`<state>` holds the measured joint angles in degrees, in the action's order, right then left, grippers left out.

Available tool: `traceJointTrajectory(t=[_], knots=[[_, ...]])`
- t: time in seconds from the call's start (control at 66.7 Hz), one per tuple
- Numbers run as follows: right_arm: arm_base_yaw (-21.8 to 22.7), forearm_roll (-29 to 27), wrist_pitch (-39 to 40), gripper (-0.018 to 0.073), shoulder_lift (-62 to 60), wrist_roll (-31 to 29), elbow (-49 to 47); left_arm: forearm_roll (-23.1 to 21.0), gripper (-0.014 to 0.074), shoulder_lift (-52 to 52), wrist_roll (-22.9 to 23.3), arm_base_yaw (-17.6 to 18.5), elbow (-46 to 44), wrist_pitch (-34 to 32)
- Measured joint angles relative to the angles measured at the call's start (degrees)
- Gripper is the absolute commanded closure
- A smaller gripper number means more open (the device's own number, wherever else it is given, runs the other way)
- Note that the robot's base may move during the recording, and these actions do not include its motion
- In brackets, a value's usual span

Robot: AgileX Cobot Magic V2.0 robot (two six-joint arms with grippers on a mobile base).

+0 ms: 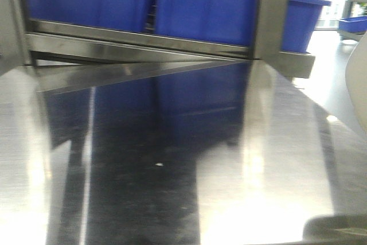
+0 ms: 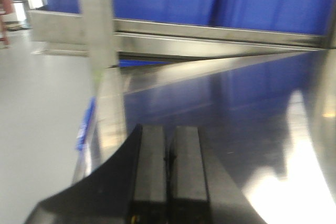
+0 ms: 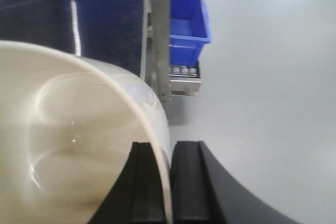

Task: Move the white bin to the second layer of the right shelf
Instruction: 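Drive the base away from the table holding the bin in the right gripper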

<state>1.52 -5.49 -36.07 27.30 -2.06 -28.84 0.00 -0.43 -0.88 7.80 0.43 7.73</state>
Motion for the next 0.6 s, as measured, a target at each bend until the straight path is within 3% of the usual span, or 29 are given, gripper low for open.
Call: traceJointTrajectory(t=[0.6], knots=[[0.00,0.00,0.00,0.0466,0.00,0.00,0.13,0.00,0.0512,0.00,0.00,0.00,0.00,0.00]])
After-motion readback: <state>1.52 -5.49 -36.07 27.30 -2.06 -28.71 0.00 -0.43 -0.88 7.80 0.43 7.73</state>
